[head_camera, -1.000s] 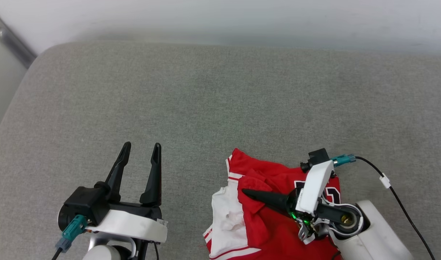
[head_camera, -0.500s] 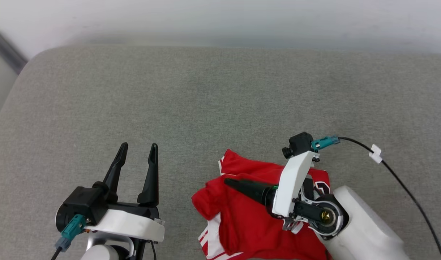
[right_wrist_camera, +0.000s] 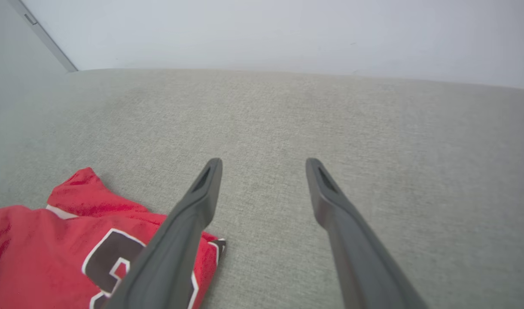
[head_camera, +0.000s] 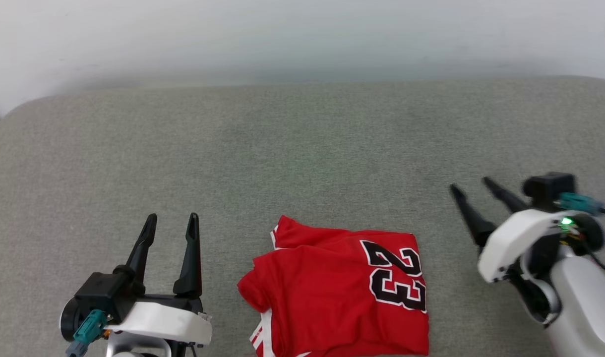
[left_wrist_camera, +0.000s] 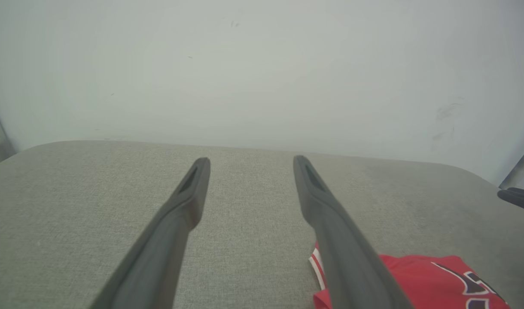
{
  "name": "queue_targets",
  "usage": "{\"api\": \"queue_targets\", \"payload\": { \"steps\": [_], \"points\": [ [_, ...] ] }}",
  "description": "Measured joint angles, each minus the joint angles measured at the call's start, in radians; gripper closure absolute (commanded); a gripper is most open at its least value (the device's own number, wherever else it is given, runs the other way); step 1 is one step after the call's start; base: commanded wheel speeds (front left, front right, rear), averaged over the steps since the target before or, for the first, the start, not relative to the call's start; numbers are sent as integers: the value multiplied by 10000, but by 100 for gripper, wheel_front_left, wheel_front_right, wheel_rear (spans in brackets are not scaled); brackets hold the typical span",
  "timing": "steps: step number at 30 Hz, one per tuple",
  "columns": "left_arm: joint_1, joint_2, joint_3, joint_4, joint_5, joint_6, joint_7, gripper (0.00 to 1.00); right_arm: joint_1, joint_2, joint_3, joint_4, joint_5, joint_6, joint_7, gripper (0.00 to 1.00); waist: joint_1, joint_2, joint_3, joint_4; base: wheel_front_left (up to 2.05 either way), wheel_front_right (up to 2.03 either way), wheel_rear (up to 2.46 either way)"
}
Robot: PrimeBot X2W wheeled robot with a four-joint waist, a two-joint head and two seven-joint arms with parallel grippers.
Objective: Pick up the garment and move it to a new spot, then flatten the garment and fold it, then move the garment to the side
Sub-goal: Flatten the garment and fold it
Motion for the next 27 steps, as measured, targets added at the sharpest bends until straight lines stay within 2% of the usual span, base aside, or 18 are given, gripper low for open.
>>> {"api": "queue_targets", "payload": {
  "steps": [6,11,27],
  "points": [
    [189,107,113,73,-13,117,17,0,1135,249,-2406,-1127,-1680,0,-1371,0,-1,0,-221,-331,0,0,0],
    [517,111,165,267,-138,159,17,0,2357,1053,-3304,-2926,-2585,0,-1670,0,-1,0,-641,-503,0,0,0],
    [1345,104,380,407,-86,477,15,0,5082,1925,-3584,-5912,-3149,2,-117,0,-2,0,-1552,-546,0,0,0]
  ]
}}
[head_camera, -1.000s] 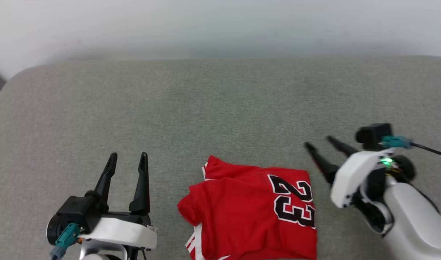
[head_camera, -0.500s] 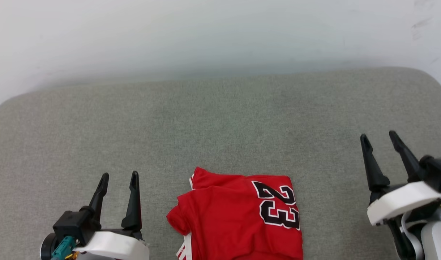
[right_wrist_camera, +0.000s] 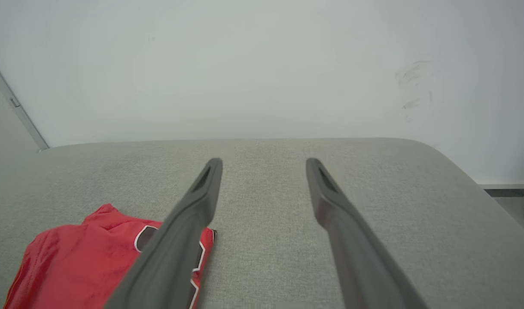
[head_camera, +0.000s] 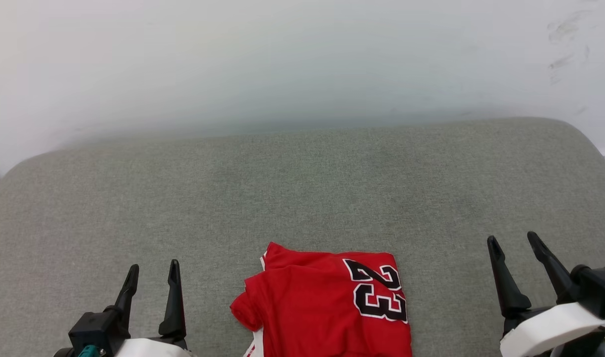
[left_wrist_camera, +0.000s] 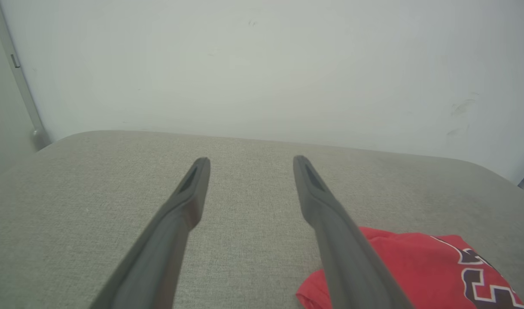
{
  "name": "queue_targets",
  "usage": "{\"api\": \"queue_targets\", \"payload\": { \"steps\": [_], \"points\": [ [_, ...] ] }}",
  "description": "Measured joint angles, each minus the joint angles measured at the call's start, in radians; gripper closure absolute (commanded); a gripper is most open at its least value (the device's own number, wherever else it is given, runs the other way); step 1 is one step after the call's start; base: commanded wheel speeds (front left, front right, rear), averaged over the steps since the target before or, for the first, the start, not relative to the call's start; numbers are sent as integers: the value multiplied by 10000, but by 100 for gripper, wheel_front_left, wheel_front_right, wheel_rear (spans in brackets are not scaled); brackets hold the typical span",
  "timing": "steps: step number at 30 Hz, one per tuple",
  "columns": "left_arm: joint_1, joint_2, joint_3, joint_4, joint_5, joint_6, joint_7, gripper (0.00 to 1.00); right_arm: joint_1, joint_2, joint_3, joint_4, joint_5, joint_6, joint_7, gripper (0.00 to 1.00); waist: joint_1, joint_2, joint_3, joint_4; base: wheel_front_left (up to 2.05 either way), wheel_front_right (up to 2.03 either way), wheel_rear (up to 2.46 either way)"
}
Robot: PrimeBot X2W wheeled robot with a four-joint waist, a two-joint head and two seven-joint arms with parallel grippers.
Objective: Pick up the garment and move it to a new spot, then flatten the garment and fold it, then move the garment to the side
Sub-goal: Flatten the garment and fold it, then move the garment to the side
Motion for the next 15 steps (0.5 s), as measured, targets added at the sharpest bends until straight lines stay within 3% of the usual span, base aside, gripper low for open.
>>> {"api": "queue_targets", "payload": {
  "steps": [9,15],
  "points": [
    [76,-29,17,12,213,-4,-15,0,169,96,-128,-441,69,0,447,0,0,0,66,45,0,0,0],
    [-4,40,-33,-29,387,-15,-15,0,161,13,-525,-73,1170,-2,1193,0,1,0,167,187,0,0,0]
  ]
}}
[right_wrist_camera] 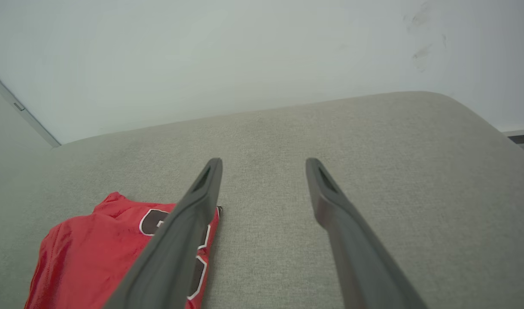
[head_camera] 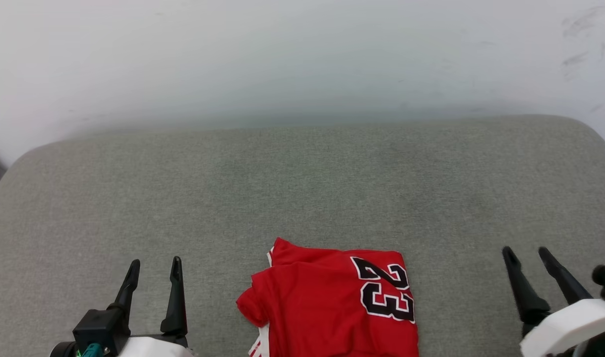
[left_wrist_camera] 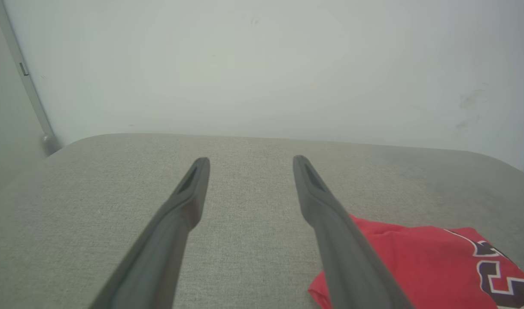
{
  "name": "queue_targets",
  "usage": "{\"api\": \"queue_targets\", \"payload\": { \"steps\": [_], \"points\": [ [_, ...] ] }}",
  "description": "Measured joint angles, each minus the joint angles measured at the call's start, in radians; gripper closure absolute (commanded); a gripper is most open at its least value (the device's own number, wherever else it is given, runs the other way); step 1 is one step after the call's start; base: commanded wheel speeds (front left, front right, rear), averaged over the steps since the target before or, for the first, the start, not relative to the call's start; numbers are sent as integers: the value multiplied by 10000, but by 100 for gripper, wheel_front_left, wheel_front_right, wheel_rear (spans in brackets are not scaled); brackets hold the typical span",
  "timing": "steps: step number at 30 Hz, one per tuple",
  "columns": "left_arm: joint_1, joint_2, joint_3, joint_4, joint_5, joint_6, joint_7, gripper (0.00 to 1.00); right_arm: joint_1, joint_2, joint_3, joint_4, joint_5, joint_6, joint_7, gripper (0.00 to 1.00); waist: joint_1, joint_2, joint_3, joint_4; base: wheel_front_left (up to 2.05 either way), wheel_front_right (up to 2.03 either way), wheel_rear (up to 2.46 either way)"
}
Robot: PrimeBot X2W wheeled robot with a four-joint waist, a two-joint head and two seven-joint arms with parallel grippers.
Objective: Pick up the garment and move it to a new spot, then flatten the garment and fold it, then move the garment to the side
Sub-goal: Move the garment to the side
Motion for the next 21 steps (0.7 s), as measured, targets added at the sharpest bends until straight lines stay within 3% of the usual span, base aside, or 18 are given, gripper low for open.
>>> {"api": "queue_targets", "payload": {
  "steps": [10,15,21],
  "points": [
    [-396,-148,8,-366,113,-119,-15,0,-273,-1248,-1135,1929,2299,0,3363,0,0,0,405,649,0,0,0],
    [-618,-328,4,-397,244,-282,-15,0,-531,-1162,-742,2592,3177,0,4604,0,0,0,788,1073,0,0,0],
    [-986,-533,61,-360,336,-529,-15,0,-1332,-671,52,3091,4242,2,5206,0,1,0,1387,1424,0,0,0]
  ]
}}
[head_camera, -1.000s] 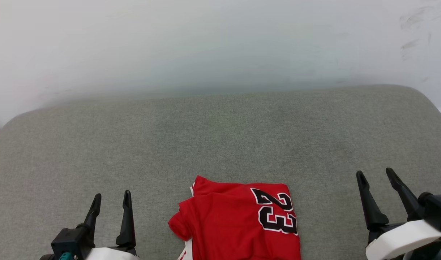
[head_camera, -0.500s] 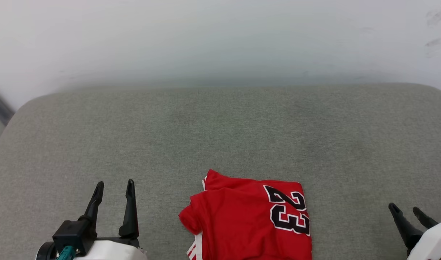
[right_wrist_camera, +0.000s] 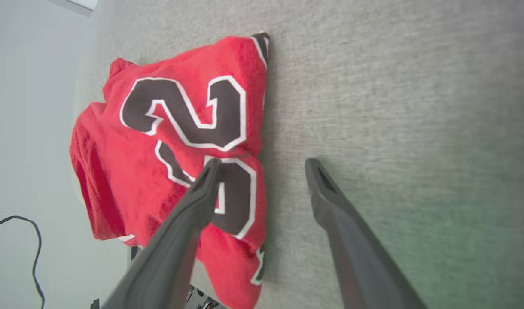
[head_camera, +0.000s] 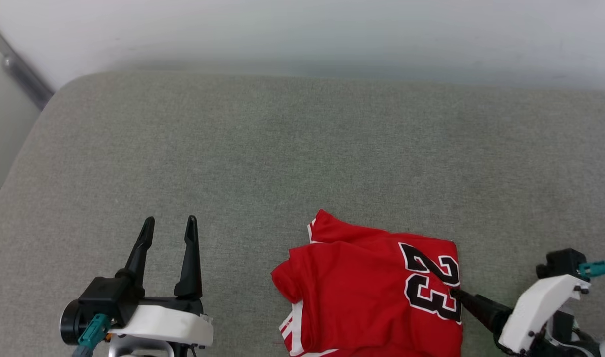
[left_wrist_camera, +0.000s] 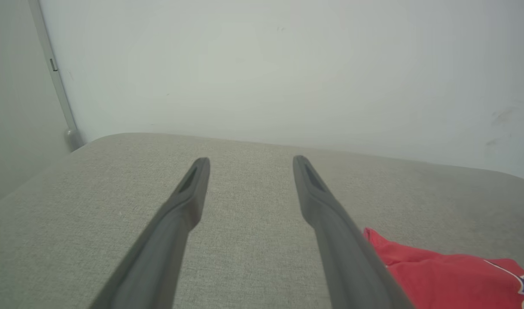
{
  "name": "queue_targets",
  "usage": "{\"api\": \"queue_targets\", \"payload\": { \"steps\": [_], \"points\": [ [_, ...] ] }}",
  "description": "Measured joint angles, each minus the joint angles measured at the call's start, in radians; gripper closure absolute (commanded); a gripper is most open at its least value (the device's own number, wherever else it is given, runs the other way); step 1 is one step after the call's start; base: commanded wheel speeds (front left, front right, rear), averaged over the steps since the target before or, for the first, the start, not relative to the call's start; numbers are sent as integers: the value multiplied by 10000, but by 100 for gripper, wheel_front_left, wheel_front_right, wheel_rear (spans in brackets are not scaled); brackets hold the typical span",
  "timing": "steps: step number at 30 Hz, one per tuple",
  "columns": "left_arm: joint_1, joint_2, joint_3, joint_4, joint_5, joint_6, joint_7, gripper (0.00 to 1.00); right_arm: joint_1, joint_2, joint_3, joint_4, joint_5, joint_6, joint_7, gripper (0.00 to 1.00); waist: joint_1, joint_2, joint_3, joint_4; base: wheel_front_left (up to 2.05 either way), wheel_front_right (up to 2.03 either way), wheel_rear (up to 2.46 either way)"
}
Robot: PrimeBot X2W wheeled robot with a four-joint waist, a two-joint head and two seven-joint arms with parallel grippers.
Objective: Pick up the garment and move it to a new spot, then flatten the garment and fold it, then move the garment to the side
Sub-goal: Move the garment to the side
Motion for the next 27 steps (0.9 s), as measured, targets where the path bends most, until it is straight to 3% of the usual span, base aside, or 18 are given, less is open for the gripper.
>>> {"api": "queue_targets", "payload": {
  "steps": [9,10,12,19,27],
  "points": [
    [-423,-194,109,192,174,-355,0,0,-915,314,729,1005,1206,12,504,0,1,0,710,341,0,0,0],
    [-443,-215,123,221,176,-399,0,0,-977,313,777,1091,1260,12,502,47,0,0,743,362,0,0,0],
    [-456,-240,171,280,213,-435,0,0,-1087,299,945,1200,1331,12,391,100,0,0,772,372,0,0,0],
    [-411,-240,291,437,353,-523,0,0,-1274,-75,1847,1312,1271,2,-157,100,1,0,426,168,0,0,0],
    [-29,-27,435,207,424,-512,0,0,-1708,-965,2569,1659,-702,4,-882,100,1,0,-49,-784,0,0,0]
  ]
}}
